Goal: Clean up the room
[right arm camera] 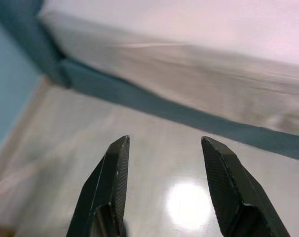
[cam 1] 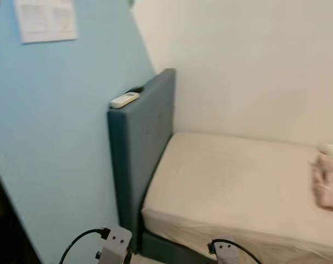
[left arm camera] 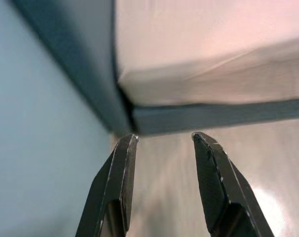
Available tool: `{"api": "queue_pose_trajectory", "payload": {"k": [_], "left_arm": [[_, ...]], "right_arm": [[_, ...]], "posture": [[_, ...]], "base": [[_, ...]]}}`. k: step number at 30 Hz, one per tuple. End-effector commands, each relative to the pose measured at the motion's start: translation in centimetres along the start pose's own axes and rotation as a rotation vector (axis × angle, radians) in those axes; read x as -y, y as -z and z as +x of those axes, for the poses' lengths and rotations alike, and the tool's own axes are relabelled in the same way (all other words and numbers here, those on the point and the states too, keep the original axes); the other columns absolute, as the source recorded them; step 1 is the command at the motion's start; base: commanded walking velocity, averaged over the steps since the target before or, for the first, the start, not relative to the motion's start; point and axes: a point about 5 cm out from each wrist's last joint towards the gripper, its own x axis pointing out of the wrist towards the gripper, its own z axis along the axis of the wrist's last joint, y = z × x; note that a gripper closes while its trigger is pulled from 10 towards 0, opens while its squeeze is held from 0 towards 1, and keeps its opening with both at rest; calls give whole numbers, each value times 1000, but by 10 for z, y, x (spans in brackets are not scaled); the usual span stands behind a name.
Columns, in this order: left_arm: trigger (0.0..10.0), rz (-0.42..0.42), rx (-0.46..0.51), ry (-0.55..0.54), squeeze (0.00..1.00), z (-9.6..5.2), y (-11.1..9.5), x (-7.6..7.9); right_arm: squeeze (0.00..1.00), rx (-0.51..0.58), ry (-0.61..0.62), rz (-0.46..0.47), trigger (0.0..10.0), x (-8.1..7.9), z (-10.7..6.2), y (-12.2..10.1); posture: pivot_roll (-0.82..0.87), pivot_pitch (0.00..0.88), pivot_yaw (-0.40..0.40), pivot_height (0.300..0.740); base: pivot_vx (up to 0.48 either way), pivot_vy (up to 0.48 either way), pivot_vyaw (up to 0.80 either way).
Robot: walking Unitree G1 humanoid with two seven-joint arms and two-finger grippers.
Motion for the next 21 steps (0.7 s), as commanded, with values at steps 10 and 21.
{"api": "queue_pose_trajectory", "payload": {"k": [10, 21], "left_arm": [[10000, 1, -28, 1, 0, -4, 8, -3], [10000, 2, -28, 7, 0, -4, 8, -2]], "right_arm": [[0, -5, -8, 13, 10000, -4, -1, 2], [0, -6, 1, 6, 10000, -3, -2, 3]], "posture": [[-13, 80, -12, 740], [-15, 73, -9, 740]], "base": [[0, 0, -800], [0, 0, -800]]}}
